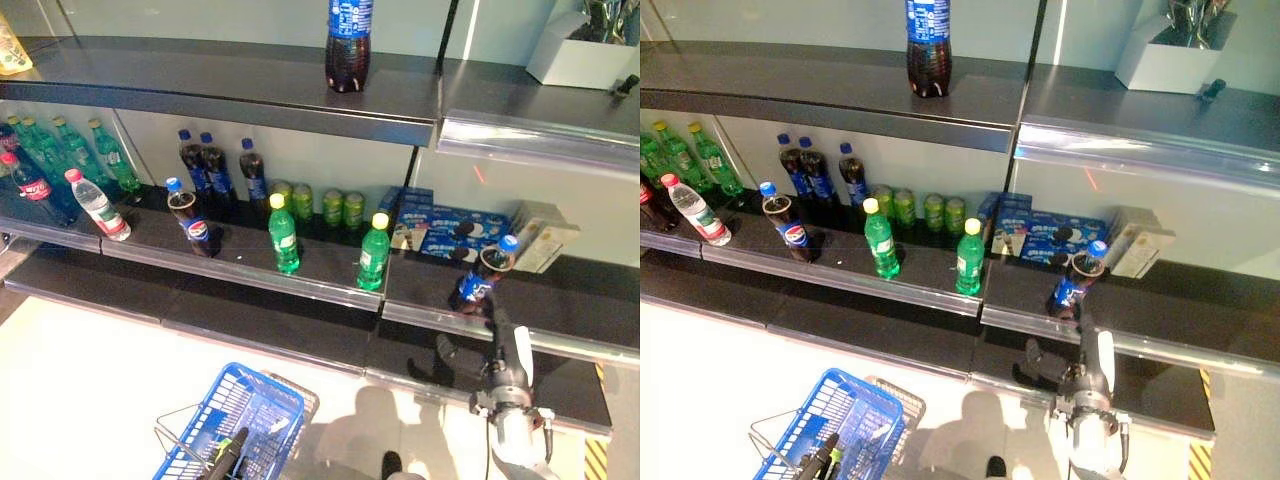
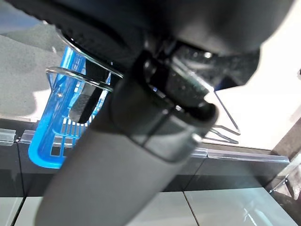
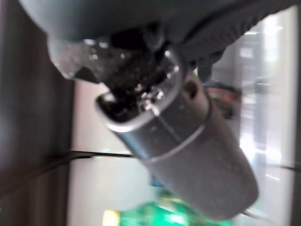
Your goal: Pick up the drink and place into the basket.
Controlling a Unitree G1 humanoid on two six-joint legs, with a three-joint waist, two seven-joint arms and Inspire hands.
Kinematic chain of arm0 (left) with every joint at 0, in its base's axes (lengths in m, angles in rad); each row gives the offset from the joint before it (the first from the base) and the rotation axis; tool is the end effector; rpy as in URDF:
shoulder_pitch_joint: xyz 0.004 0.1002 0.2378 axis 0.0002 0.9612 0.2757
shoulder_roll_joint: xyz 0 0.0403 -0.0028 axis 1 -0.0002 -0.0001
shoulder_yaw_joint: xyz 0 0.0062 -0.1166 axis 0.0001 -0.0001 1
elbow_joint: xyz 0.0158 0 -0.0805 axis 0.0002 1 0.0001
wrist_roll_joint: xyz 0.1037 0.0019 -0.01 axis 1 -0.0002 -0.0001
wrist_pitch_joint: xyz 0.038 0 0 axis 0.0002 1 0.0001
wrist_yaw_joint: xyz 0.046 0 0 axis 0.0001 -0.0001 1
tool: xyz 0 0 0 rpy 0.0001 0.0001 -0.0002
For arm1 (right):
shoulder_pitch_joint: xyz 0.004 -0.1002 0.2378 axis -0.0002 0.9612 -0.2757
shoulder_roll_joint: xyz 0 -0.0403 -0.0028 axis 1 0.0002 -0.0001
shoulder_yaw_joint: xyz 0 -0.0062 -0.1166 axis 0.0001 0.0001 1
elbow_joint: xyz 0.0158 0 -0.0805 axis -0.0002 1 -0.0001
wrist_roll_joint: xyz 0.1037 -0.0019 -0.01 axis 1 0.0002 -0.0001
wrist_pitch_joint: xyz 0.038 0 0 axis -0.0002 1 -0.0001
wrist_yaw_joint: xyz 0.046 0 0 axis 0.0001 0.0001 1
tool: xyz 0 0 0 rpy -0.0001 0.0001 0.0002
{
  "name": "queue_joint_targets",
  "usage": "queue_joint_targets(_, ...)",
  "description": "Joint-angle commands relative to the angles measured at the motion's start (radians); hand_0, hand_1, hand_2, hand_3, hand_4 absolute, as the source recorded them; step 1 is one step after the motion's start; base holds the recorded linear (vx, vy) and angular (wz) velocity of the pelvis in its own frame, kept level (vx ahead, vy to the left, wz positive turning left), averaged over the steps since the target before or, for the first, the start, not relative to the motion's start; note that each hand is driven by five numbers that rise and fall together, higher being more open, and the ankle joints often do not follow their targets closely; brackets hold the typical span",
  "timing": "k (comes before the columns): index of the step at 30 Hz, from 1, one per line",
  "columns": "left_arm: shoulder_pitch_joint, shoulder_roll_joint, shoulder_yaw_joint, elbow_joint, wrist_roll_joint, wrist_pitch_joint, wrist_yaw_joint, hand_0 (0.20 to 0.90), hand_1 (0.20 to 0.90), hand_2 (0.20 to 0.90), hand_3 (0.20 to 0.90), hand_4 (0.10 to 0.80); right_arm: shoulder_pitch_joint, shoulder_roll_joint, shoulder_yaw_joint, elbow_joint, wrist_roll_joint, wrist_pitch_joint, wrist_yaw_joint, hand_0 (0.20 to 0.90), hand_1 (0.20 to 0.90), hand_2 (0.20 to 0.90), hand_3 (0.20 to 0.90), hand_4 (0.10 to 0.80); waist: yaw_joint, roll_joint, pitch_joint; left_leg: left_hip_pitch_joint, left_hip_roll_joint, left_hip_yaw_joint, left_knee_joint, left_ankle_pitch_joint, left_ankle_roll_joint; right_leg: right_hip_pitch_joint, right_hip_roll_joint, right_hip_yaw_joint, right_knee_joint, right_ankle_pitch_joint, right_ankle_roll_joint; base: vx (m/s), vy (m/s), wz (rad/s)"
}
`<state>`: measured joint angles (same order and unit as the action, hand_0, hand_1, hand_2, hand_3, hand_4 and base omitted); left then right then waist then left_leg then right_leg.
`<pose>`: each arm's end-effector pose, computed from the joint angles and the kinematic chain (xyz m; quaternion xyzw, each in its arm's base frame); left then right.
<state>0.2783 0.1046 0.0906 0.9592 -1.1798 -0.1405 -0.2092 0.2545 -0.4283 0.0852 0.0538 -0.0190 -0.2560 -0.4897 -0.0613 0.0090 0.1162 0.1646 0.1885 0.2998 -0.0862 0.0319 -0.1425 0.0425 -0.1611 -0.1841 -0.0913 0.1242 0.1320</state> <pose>0.0145 0.2070 -0.1323 -0.4472 0.3298 0.3499 0.7543 0.1438 -0.2294 0.0023 -0.2125 -0.0149 -0.1818 0.9600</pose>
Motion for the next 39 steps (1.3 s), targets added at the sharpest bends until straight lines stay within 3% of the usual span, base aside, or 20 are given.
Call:
queue_joint_targets(1,-0.037,-0.007,0.018,-0.123,0.024,-0.059,-0.116,0.300,0.300,0.300,0.200,0.100,-0.101,-0.053,-0.097,-0.184,-0.108,-0.138,-0.107,0.900,0.900,0.900,0.900,0.800,-0.005,-0.021,-0.005,0.016,-0.029,0.049,0.057,-0.070,0.068,0.034,-0.034,-0.050,0.028,-0.043,0.016,0.010,0.018,-0.06)
queue_joint_targets(5,-0.039,-0.008,0.024,-0.110,0.034,-0.055,-0.125,0.300,0.300,0.300,0.200,0.100,-0.102,-0.072,-0.136,-0.245,-0.134,-0.138,-0.175,0.900,0.900,0.900,0.900,0.800,-0.009,-0.021,-0.012,0.016,-0.031,0.059,0.064,-0.081,0.070,0.026,-0.039,-0.048,0.033,-0.044,0.019,0.006,0.024,-0.09)
queue_joint_targets(13,-0.044,0.000,0.036,-0.095,0.043,-0.044,-0.121,0.300,0.300,0.300,0.200,0.100,-0.101,-0.081,-0.175,-0.271,-0.035,-0.125,-0.178,0.900,0.900,0.900,0.900,0.800,-0.013,-0.024,-0.018,0.018,-0.036,0.066,0.077,-0.097,0.077,0.020,-0.038,-0.048,0.052,-0.055,0.016,0.023,0.017,-0.06)
queue_joint_targets(24,-0.078,0.015,-0.005,-0.078,0.065,-0.030,-0.090,0.300,0.300,0.300,0.200,0.100,-0.185,-0.061,-0.162,-0.208,0.012,-0.098,-0.319,0.900,0.900,0.900,0.900,0.800,0.005,-0.013,0.017,-0.045,-0.033,0.029,0.200,-0.129,0.086,-0.033,-0.024,-0.065,0.205,-0.134,-0.026,0.041,0.008,0.02)
queue_joint_targets(29,-0.092,0.011,-0.042,-0.095,0.053,-0.029,-0.074,0.300,0.300,0.300,0.200,0.100,-0.231,-0.068,-0.175,-0.171,0.016,-0.088,-0.357,0.900,0.900,0.900,0.900,0.800,0.005,0.008,0.063,-0.122,-0.035,0.016,0.270,-0.127,0.085,-0.093,-0.026,-0.064,0.271,-0.156,-0.049,-0.030,0.034,0.06)
queue_joint_targets(39,-0.136,0.018,-0.108,-0.158,0.006,-0.059,-0.073,0.300,0.300,0.300,0.200,0.100,-0.317,-0.076,-0.192,-0.116,0.023,-0.125,-0.460,0.900,0.900,0.900,0.900,0.800,0.005,0.020,0.187,-0.258,-0.034,-0.004,0.350,-0.119,0.087,-0.210,-0.030,-0.067,0.349,-0.168,-0.062,-0.120,-0.002,0.04)
